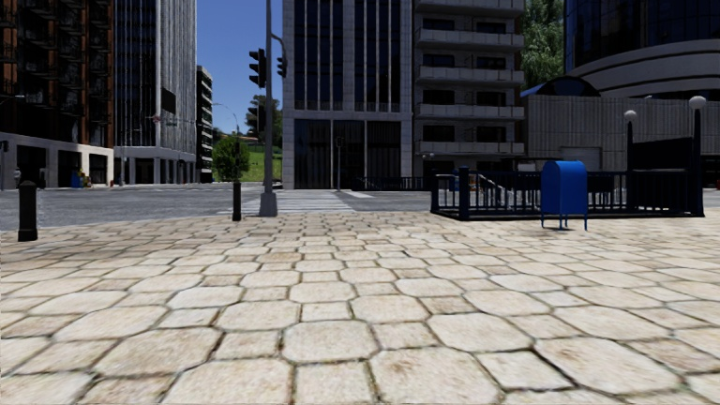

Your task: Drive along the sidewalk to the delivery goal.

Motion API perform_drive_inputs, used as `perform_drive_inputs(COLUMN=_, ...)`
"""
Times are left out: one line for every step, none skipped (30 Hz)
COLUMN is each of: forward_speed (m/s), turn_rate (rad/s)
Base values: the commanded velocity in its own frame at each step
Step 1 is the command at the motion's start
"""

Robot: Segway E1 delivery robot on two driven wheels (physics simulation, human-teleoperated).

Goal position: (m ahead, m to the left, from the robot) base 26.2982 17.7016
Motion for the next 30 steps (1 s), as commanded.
perform_drive_inputs(forward_speed=2.00, turn_rate=0.00)
perform_drive_inputs(forward_speed=2.00, turn_rate=0.00)
perform_drive_inputs(forward_speed=2.00, turn_rate=0.00)
perform_drive_inputs(forward_speed=2.00, turn_rate=0.00)
perform_drive_inputs(forward_speed=2.00, turn_rate=0.00)
perform_drive_inputs(forward_speed=2.00, turn_rate=0.02)
perform_drive_inputs(forward_speed=2.00, turn_rate=0.08)
perform_drive_inputs(forward_speed=2.00, turn_rate=0.14)
perform_drive_inputs(forward_speed=2.00, turn_rate=0.17)
perform_drive_inputs(forward_speed=2.00, turn_rate=0.19)
perform_drive_inputs(forward_speed=2.00, turn_rate=0.20)
perform_drive_inputs(forward_speed=2.00, turn_rate=0.20)
perform_drive_inputs(forward_speed=2.00, turn_rate=0.20)
perform_drive_inputs(forward_speed=2.00, turn_rate=0.20)
perform_drive_inputs(forward_speed=2.00, turn_rate=0.20)
perform_drive_inputs(forward_speed=2.00, turn_rate=0.20)
perform_drive_inputs(forward_speed=2.00, turn_rate=0.20)
perform_drive_inputs(forward_speed=2.00, turn_rate=0.20)
perform_drive_inputs(forward_speed=2.00, turn_rate=0.20)
perform_drive_inputs(forward_speed=2.00, turn_rate=0.20)
perform_drive_inputs(forward_speed=2.00, turn_rate=0.20)
perform_drive_inputs(forward_speed=2.00, turn_rate=0.20)
perform_drive_inputs(forward_speed=2.00, turn_rate=0.20)
perform_drive_inputs(forward_speed=2.00, turn_rate=0.20)
perform_drive_inputs(forward_speed=2.00, turn_rate=0.22)
perform_drive_inputs(forward_speed=2.00, turn_rate=0.27)
perform_drive_inputs(forward_speed=2.00, turn_rate=0.28)
perform_drive_inputs(forward_speed=2.00, turn_rate=0.28)
perform_drive_inputs(forward_speed=2.00, turn_rate=0.29)
perform_drive_inputs(forward_speed=2.00, turn_rate=0.29)
